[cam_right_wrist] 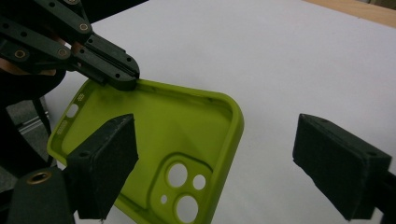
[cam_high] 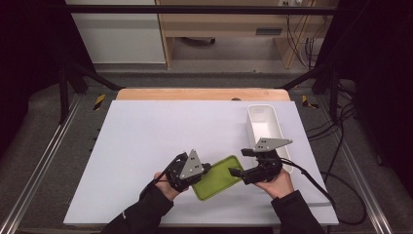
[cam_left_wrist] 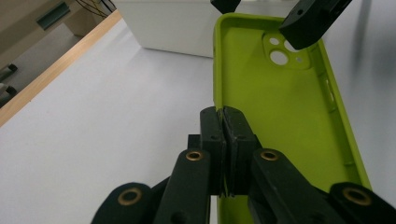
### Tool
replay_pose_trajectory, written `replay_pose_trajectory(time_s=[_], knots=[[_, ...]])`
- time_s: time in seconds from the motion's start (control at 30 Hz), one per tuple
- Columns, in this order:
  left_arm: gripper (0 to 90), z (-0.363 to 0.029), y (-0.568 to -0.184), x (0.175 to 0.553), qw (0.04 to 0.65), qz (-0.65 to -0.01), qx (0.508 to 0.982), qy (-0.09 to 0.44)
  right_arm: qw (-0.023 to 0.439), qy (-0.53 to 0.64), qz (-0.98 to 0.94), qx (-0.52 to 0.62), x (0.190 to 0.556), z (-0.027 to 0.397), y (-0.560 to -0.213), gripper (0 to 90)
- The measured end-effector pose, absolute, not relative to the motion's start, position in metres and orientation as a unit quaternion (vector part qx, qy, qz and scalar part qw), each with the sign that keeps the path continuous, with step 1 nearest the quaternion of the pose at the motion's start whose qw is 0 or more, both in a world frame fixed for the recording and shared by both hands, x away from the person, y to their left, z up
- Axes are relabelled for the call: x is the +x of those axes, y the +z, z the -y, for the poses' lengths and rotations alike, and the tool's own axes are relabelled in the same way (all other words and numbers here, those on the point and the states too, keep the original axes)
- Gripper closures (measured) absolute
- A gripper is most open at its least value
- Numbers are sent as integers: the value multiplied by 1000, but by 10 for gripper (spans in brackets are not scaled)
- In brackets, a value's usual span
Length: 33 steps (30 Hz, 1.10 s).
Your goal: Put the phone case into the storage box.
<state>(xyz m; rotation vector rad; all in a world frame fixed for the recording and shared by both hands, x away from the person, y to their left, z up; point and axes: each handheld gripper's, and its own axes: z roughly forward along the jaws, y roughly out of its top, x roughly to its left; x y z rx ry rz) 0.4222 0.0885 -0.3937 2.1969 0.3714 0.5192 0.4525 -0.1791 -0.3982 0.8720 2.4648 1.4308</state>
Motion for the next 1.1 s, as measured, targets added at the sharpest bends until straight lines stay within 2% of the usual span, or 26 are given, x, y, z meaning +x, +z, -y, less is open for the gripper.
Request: replay_pose_trajectory(time_s=[0.13,0.17,0.33,0.63,1.1], knots=[[878,-88,-393,421,415,-145,874,209,68,477,-828,288,453,179,-398,198],[877,-87,-393,420,415,-142,874,210,59,474,-831,286,454,179,-399,240],[877,-87,-392,419,417,-140,873,210,37,470,-834,286,455,180,-399,291],[877,-85,-393,417,415,-131,875,213,-4,462,-837,293,458,181,-398,436],[877,-85,-392,416,417,-123,875,213,-37,453,-836,308,463,183,-399,558]])
